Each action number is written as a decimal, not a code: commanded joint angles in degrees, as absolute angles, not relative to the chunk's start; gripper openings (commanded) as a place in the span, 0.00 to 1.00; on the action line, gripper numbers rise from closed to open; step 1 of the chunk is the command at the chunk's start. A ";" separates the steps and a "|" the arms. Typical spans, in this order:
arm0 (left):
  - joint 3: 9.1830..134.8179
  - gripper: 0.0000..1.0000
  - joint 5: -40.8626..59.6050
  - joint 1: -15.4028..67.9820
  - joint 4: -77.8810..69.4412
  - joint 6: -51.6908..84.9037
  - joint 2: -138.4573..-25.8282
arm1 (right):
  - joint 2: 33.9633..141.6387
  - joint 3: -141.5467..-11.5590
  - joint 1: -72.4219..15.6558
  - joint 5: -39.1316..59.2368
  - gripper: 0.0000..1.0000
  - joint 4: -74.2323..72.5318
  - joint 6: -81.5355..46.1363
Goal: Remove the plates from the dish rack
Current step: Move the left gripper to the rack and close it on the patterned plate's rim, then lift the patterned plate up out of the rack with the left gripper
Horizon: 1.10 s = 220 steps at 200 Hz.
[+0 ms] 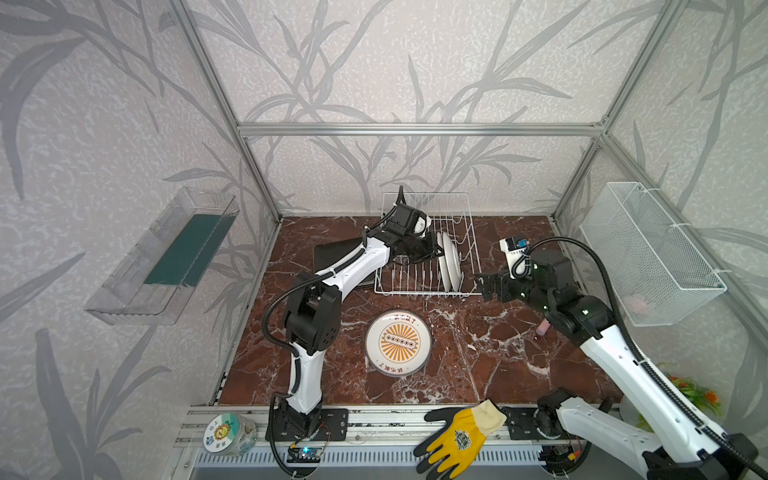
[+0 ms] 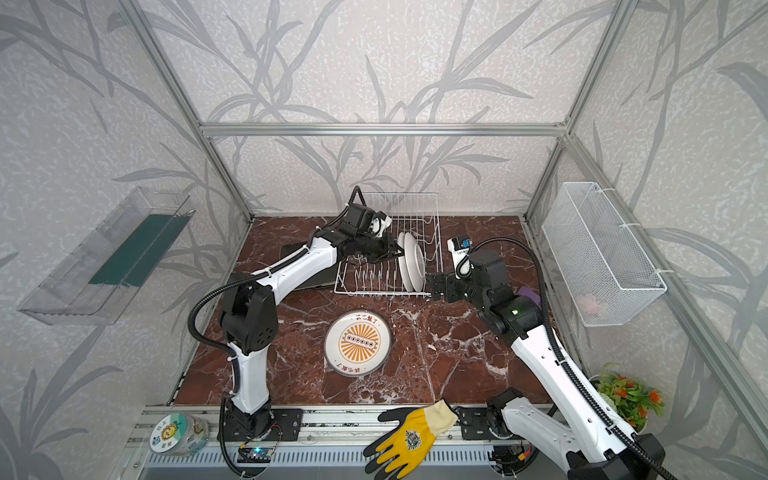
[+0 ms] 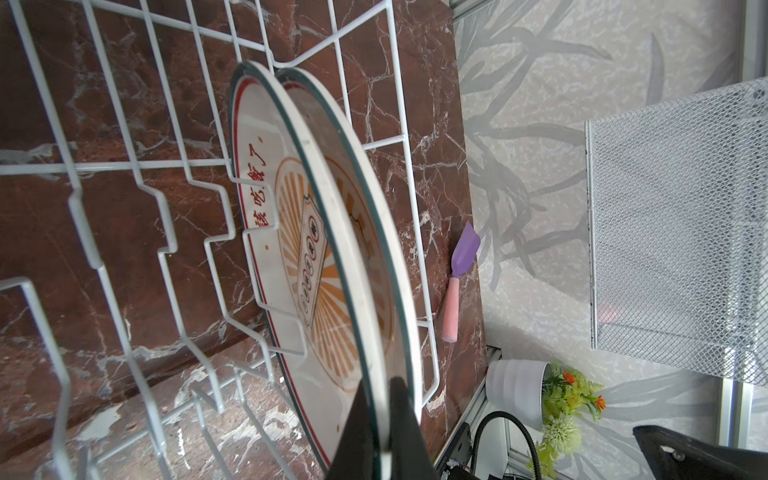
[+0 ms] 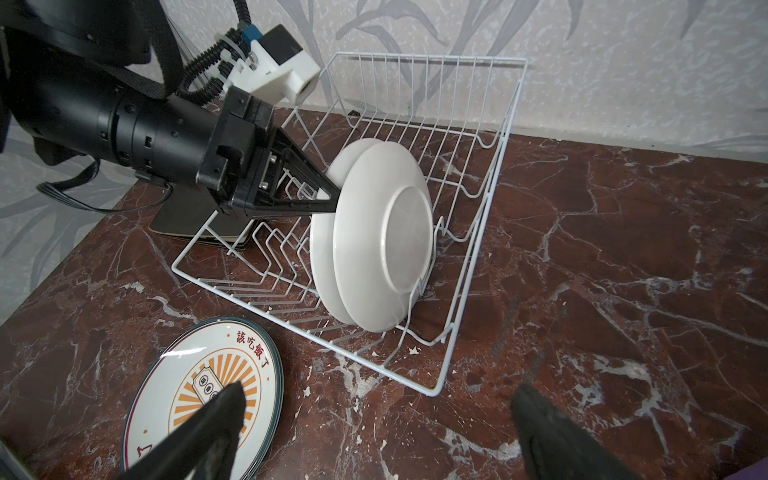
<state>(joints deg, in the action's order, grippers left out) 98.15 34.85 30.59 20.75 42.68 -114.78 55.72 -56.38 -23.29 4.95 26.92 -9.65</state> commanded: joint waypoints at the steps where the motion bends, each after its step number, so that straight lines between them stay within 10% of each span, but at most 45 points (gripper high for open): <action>1: 96.19 0.00 33.99 30.29 18.28 46.23 -112.55 | 54.49 -55.73 -23.02 5.54 0.99 27.51 -9.83; 220: 102.03 0.00 37.11 30.88 19.38 48.66 -108.15 | 53.35 -55.18 -22.68 6.42 0.99 26.14 -10.87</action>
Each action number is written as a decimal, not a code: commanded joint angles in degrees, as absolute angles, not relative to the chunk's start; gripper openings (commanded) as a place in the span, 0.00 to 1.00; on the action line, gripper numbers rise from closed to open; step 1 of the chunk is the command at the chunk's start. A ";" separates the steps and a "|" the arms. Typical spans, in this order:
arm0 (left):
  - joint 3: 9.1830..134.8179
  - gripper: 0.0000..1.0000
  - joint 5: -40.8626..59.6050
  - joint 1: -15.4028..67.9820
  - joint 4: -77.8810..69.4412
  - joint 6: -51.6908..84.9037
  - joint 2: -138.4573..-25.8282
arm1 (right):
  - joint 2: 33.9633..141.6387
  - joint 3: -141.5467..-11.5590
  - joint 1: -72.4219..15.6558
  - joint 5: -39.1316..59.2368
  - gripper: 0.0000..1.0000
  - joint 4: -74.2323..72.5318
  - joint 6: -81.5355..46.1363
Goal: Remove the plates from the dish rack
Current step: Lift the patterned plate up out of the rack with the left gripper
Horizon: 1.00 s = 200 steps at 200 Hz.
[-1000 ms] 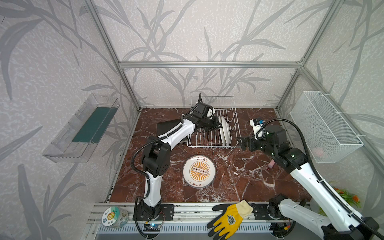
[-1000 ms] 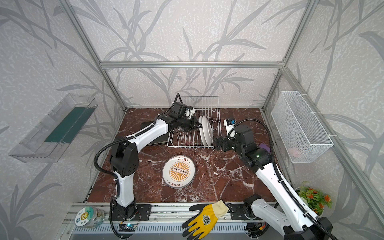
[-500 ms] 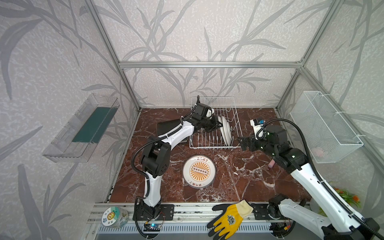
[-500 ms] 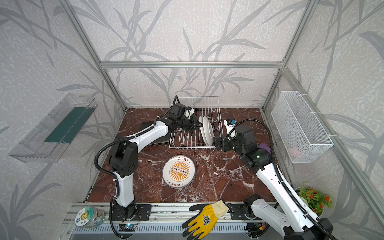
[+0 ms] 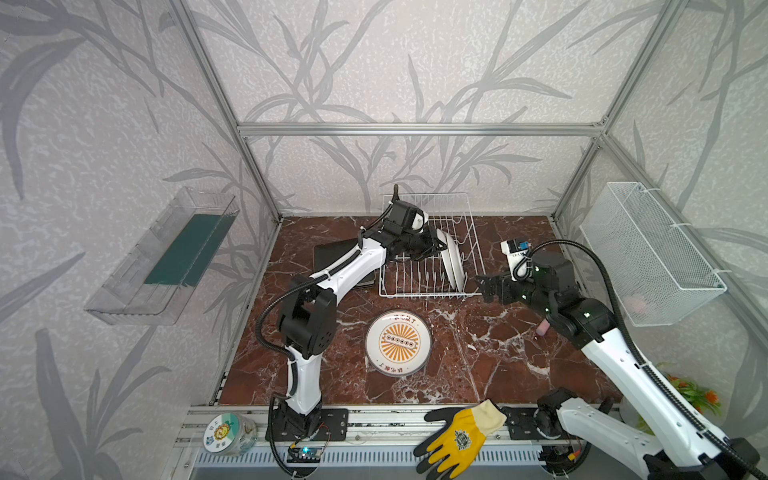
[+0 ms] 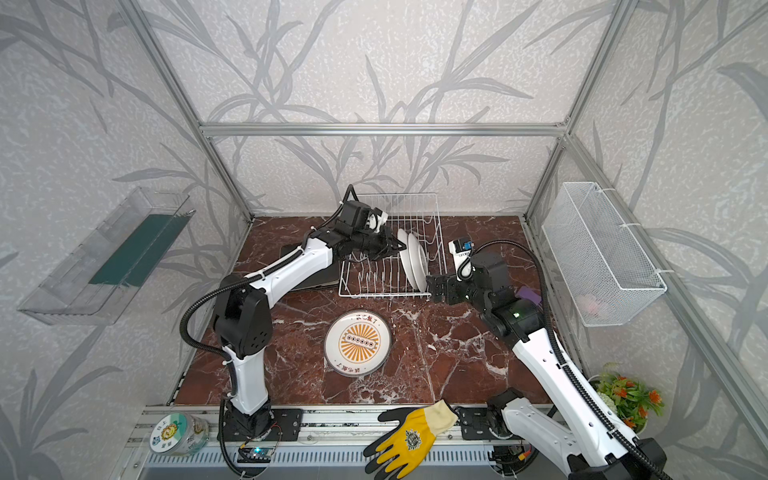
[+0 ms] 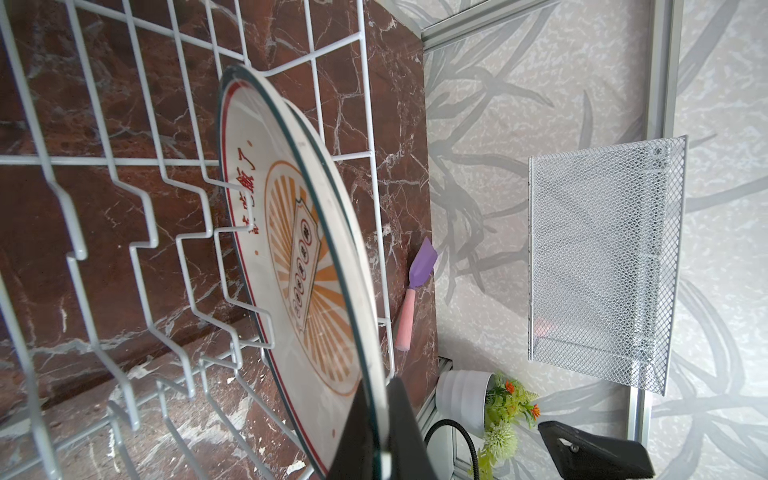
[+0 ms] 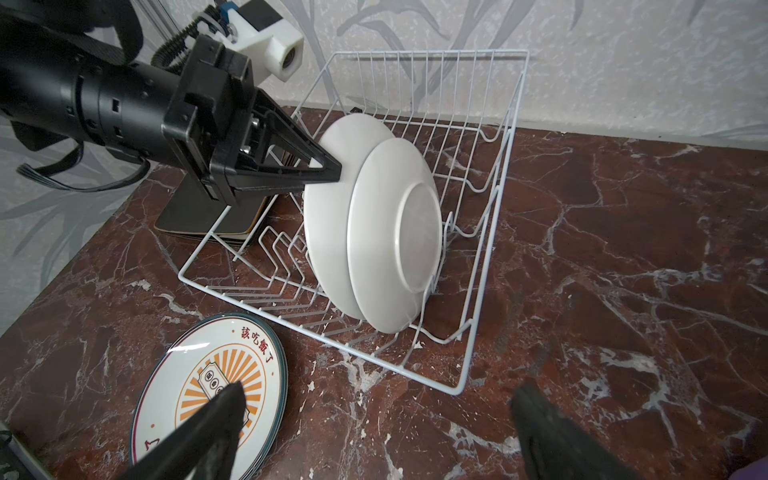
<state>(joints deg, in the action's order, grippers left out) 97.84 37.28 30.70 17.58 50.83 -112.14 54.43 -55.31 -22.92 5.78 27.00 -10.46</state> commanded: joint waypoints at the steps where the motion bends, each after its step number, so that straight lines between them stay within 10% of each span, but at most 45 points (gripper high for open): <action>1: 102.08 0.00 37.06 30.91 19.49 48.59 -108.13 | 53.35 -55.19 -22.68 6.42 0.99 26.12 -10.84; 200: 98.59 0.00 37.66 28.64 18.54 46.31 -100.21 | 52.61 -55.11 -22.59 6.84 0.99 23.91 -10.74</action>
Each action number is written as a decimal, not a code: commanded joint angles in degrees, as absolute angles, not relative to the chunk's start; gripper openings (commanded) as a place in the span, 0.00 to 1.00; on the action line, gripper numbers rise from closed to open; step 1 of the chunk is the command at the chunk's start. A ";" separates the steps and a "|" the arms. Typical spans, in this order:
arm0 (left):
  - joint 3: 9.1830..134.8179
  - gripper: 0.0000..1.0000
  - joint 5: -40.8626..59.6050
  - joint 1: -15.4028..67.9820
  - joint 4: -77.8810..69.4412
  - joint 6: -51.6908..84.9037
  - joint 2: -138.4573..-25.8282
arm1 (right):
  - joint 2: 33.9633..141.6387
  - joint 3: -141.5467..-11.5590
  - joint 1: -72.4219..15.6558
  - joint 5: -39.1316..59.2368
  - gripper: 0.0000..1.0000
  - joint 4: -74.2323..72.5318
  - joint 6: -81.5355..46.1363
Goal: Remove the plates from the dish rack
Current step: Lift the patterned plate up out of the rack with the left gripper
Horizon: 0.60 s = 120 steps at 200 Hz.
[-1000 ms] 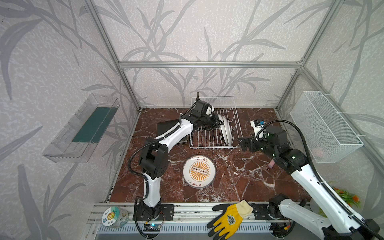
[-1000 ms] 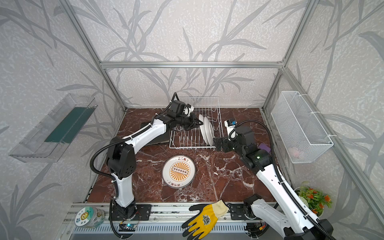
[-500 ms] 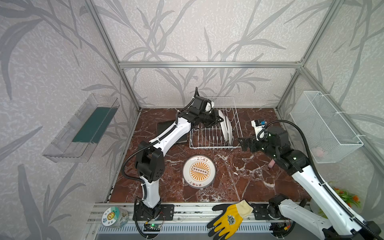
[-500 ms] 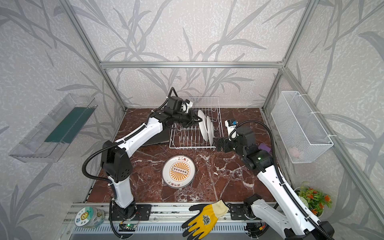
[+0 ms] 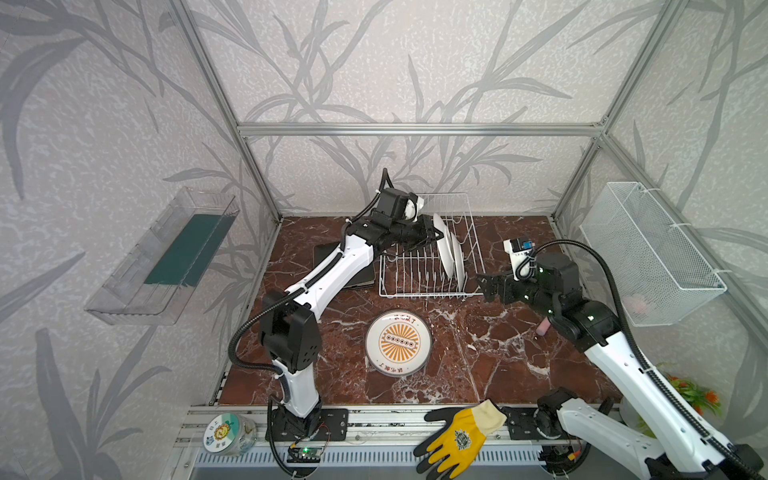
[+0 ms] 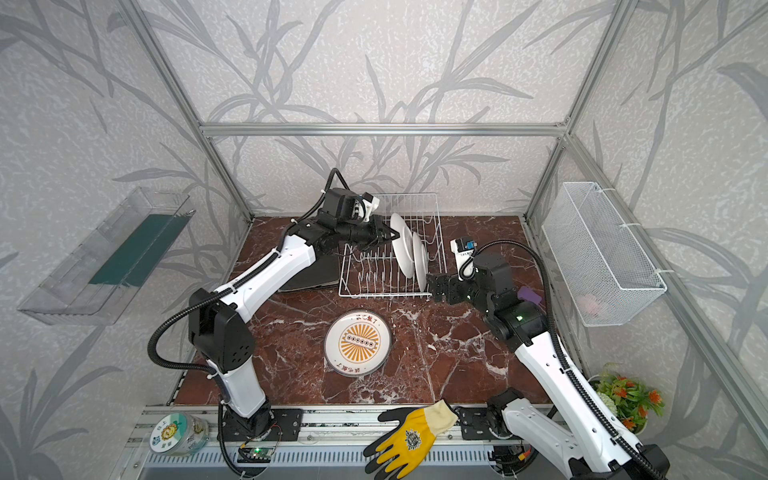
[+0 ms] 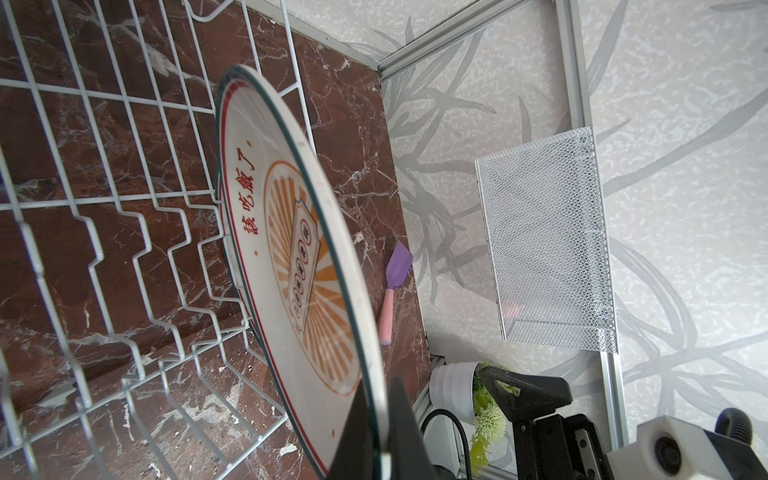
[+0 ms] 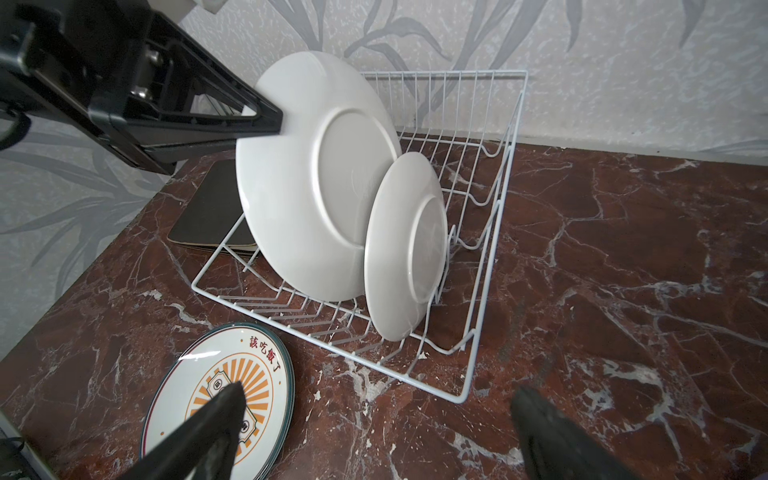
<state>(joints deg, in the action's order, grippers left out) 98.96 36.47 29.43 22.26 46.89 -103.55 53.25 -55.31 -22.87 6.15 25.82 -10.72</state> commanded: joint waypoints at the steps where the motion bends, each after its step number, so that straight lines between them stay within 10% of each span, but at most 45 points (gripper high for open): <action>1: 98.60 0.00 37.68 28.65 18.54 46.27 -100.16 | 52.63 -55.11 -22.59 6.85 0.99 23.86 -10.73; 120: 96.34 0.00 36.21 25.80 18.80 45.79 -96.69 | 52.91 -55.15 -22.59 7.56 0.99 23.04 -11.33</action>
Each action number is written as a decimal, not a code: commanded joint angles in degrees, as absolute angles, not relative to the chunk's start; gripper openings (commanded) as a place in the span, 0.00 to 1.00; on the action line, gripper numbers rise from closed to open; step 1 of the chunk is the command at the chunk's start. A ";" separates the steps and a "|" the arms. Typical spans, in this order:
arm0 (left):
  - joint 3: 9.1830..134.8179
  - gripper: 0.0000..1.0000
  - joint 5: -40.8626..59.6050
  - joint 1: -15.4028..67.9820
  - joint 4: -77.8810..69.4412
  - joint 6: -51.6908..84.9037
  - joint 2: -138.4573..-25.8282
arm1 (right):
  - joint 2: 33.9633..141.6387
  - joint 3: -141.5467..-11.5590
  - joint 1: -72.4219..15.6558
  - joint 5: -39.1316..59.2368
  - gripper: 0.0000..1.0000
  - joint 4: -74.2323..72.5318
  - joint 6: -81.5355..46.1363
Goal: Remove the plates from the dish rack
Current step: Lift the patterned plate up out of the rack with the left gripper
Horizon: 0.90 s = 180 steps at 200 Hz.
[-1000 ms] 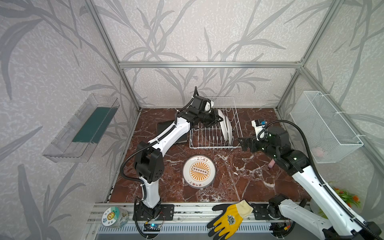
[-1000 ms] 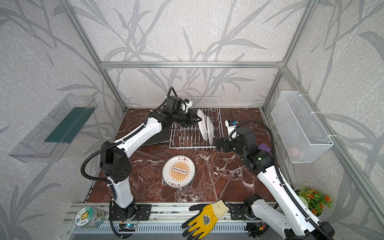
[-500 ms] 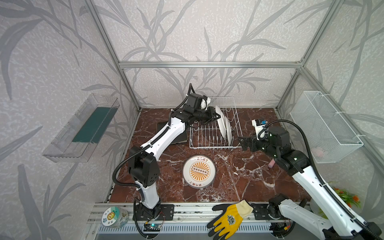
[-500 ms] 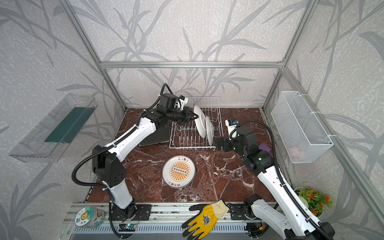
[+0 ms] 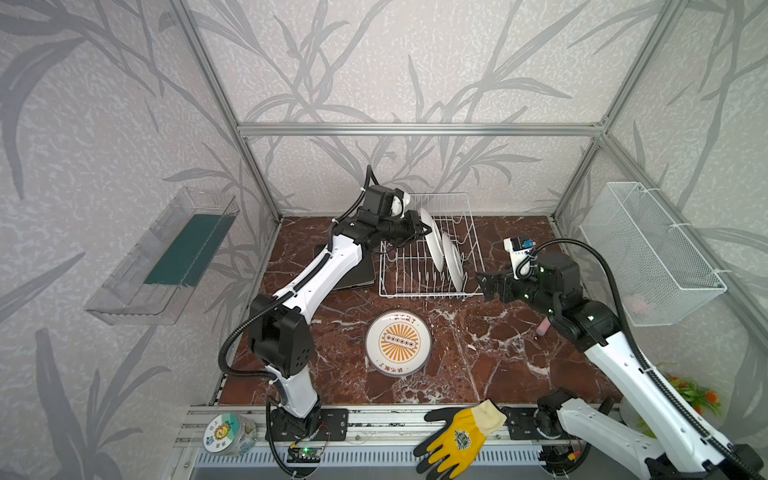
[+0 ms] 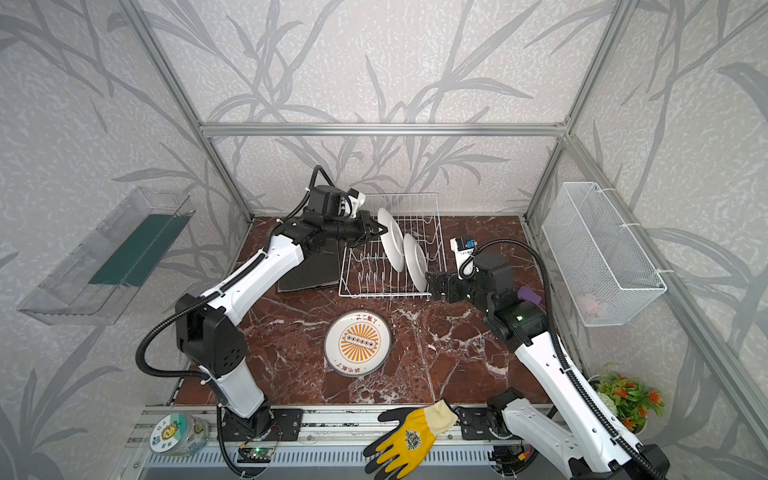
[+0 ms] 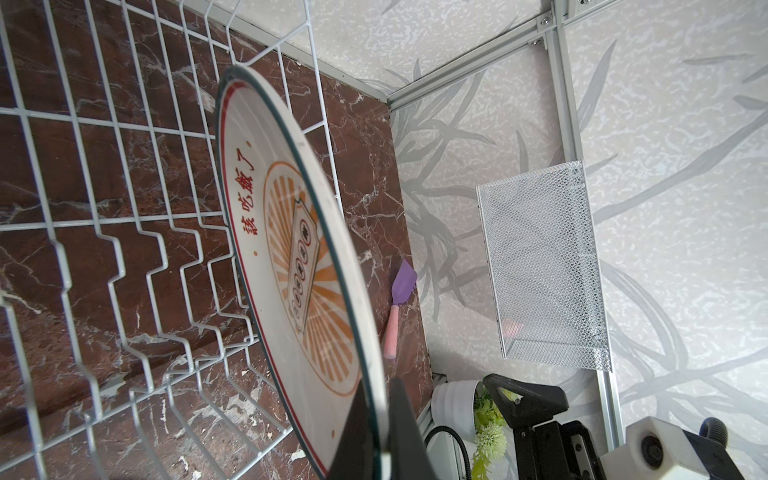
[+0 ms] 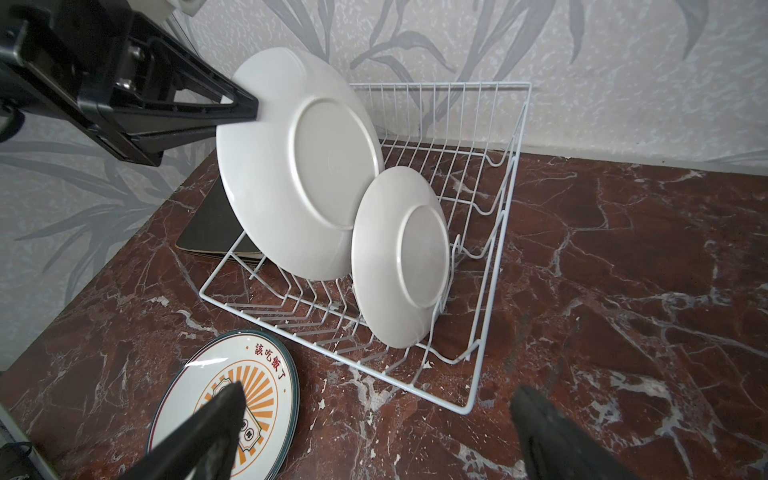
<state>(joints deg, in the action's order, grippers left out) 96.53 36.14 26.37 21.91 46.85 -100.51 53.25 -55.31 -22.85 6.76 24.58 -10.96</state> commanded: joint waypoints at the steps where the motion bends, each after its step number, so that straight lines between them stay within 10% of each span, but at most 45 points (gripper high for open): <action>1: 96.33 0.00 36.17 25.82 18.85 45.79 -96.69 | 52.91 -55.17 -22.54 7.56 0.99 23.04 -11.34; 180: 97.61 0.00 16.07 26.28 33.59 11.83 -83.17 | 57.05 -59.20 -22.59 9.63 0.99 22.25 -16.50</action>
<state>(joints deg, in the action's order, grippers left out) 96.44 22.41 25.82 33.08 22.39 -87.90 55.81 -56.93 -22.85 8.03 23.83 -14.17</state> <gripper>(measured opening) 0.069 0.991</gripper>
